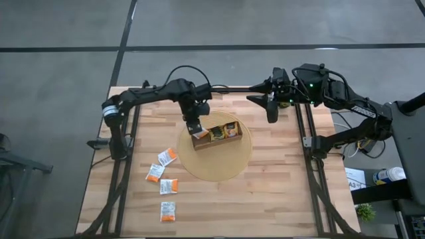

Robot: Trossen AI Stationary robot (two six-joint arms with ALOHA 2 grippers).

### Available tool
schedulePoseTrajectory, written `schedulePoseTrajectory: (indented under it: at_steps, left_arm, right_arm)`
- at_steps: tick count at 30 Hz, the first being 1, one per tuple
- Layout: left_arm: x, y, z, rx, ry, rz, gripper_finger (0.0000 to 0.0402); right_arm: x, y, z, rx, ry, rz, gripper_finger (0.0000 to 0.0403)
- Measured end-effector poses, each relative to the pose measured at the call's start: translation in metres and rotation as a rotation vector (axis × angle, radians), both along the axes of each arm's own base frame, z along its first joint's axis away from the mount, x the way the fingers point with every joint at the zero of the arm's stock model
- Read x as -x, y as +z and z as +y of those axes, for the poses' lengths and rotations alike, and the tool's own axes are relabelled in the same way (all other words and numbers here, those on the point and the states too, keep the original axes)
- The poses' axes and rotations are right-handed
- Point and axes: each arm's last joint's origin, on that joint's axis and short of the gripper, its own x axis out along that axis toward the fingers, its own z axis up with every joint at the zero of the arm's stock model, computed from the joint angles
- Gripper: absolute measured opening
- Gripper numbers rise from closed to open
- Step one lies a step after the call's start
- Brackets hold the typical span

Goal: Pick & Place Tea
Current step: Put the white tea bag into the left section of the wooden organizer

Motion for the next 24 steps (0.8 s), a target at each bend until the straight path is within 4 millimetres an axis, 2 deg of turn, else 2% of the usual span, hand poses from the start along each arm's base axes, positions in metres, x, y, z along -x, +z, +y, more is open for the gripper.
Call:
schedulePoseTrajectory:
  at_steps: [11,24]
  left_arm:
    - [-0.008,-0.021,0.006,-0.04,-0.043,0.068,0.0]
    - [-0.012,-0.028,0.008,-0.041,-0.049,0.081,0.0]
  right_arm:
    - [0.0,-0.001,0.0,-0.002,0.0,0.009,0.0171]
    - [0.0,-0.001,0.0,-0.004,0.0,0.015,0.0171]
